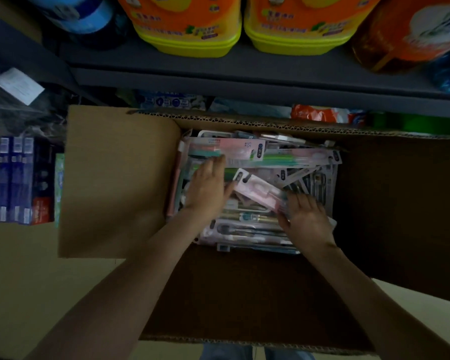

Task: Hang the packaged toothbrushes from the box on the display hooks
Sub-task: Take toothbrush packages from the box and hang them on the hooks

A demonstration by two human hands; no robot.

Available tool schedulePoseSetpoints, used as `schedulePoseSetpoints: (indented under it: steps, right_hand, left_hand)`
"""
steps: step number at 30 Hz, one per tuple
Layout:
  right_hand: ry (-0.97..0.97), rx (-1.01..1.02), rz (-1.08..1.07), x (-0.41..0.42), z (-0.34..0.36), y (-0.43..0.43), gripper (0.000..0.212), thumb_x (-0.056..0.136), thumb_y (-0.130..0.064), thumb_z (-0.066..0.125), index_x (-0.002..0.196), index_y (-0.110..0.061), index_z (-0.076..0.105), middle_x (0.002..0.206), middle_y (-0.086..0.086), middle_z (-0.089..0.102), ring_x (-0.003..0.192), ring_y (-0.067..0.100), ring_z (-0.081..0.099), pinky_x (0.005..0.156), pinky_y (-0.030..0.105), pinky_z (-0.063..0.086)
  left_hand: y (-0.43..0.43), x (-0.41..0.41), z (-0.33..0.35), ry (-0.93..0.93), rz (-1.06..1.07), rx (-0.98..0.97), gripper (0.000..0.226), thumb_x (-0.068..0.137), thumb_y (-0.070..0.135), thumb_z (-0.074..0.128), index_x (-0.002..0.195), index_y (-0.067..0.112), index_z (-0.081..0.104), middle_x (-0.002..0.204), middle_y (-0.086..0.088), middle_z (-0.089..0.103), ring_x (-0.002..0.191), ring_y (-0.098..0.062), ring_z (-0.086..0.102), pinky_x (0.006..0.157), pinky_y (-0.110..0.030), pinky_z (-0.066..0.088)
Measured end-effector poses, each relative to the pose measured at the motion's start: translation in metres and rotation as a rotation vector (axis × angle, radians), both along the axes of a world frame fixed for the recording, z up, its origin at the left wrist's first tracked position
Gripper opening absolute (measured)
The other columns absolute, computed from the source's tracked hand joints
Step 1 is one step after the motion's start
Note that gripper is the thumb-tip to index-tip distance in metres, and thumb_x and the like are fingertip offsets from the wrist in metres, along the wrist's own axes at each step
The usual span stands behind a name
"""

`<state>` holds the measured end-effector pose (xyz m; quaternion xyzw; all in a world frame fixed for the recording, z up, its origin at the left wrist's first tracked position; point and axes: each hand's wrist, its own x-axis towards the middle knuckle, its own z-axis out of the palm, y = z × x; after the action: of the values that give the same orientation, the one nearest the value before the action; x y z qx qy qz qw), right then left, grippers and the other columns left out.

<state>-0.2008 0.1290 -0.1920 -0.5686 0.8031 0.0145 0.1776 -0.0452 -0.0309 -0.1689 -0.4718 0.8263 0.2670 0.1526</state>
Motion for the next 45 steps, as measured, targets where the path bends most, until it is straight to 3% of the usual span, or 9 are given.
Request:
schedulePoseSetpoints:
  steps: [6, 15, 20, 24, 26, 29, 35, 41, 45]
  right_hand:
    - [0.008, 0.069, -0.195, -0.008, -0.018, 0.014, 0.050, 0.064, -0.016, 0.086, 0.102, 0.005, 0.061, 0.087, 0.024, 0.064, 0.077, 0.042, 0.064, 0.063, 0.049, 0.055]
    - [0.058, 0.115, -0.284, -0.016, -0.027, 0.016, 0.057, 0.070, -0.023, 0.084, 0.111, 0.006, 0.058, 0.099, 0.027, 0.063, 0.088, 0.045, 0.063, 0.067, 0.050, 0.054]
    - [0.023, 0.176, -0.331, -0.010, -0.021, 0.021, 0.055, 0.079, -0.023, 0.076, 0.121, 0.006, 0.054, 0.111, 0.028, 0.060, 0.100, 0.046, 0.059, 0.077, 0.051, 0.052]
    - [-0.004, 0.163, -0.351, -0.010, 0.004, 0.024, 0.056, 0.077, -0.022, 0.078, 0.119, 0.006, 0.054, 0.108, 0.028, 0.060, 0.097, 0.046, 0.059, 0.073, 0.050, 0.053]
    - [-0.036, 0.133, -0.366, -0.011, 0.031, 0.026, 0.054, 0.078, -0.022, 0.077, 0.118, 0.004, 0.053, 0.106, 0.027, 0.060, 0.095, 0.045, 0.059, 0.071, 0.050, 0.054]
    - [-0.053, -0.019, -0.385, -0.011, 0.088, 0.032, 0.051, 0.075, -0.019, 0.078, 0.114, 0.005, 0.054, 0.097, 0.025, 0.060, 0.087, 0.044, 0.060, 0.066, 0.049, 0.053]
    - [-0.039, -0.298, -0.471, -0.014, 0.241, 0.035, 0.060, 0.076, -0.017, 0.079, 0.126, 0.002, 0.051, 0.099, 0.022, 0.059, 0.088, 0.042, 0.059, 0.068, 0.047, 0.054]
    - [0.029, -0.537, -0.421, -0.029, 0.401, 0.013, 0.061, 0.073, -0.016, 0.082, 0.123, 0.002, 0.053, 0.097, 0.022, 0.061, 0.086, 0.043, 0.061, 0.068, 0.048, 0.055]
    - [0.083, -0.652, -0.407, -0.045, 0.497, -0.006, 0.058, 0.073, -0.014, 0.082, 0.120, 0.003, 0.053, 0.093, 0.022, 0.060, 0.085, 0.044, 0.060, 0.068, 0.047, 0.054]
  left_hand:
    - [-0.021, -0.019, -0.021, -0.143, -0.093, -0.073, 0.087, 0.090, -0.001, 0.052, 0.154, 0.015, -0.005, 0.162, -0.008, -0.001, 0.148, -0.026, 0.005, 0.118, -0.038, 0.011]
    - [-0.031, -0.048, -0.040, -0.114, -0.294, -0.029, 0.082, 0.088, -0.008, 0.049, 0.154, 0.023, 0.010, 0.160, -0.014, -0.011, 0.147, -0.033, -0.010, 0.118, -0.046, -0.004]
    - [-0.023, -0.033, -0.037, -0.137, -0.492, -0.120, 0.066, 0.090, -0.001, 0.045, 0.151, 0.013, 0.024, 0.150, -0.023, 0.026, 0.140, -0.040, 0.024, 0.119, -0.047, 0.013]
    - [-0.017, -0.018, -0.017, 0.008, -0.629, -0.242, 0.067, 0.069, 0.006, 0.075, 0.132, 0.006, 0.054, 0.111, -0.025, 0.059, 0.104, -0.044, 0.058, 0.098, -0.053, 0.047]
    - [-0.009, -0.013, 0.006, 0.119, -0.650, -0.301, 0.069, 0.067, 0.019, 0.081, 0.130, 0.009, 0.055, 0.101, -0.019, 0.061, 0.092, -0.039, 0.062, 0.088, -0.049, 0.053]
    - [0.001, -0.007, 0.062, 0.342, -0.668, -0.371, 0.064, 0.084, 0.035, 0.065, 0.140, 0.012, 0.043, 0.105, -0.017, 0.060, 0.093, -0.032, 0.061, 0.088, -0.044, 0.053]
    - [-0.004, -0.020, 0.220, 0.642, -0.582, -0.508, 0.057, 0.091, 0.040, 0.053, 0.139, 0.013, 0.038, 0.094, -0.011, 0.062, 0.083, -0.022, 0.058, 0.059, -0.028, 0.050]
    - [-0.006, -0.048, 0.395, 0.666, -0.425, -0.558, 0.060, 0.087, 0.042, 0.051, 0.134, 0.005, 0.054, 0.099, -0.009, 0.066, 0.091, -0.020, 0.058, 0.067, -0.025, 0.048]
    - [-0.007, -0.070, 0.502, 0.668, -0.332, -0.501, 0.064, 0.088, 0.043, 0.060, 0.141, 0.010, 0.045, 0.121, -0.011, 0.062, 0.108, -0.028, 0.061, 0.073, -0.037, 0.055]
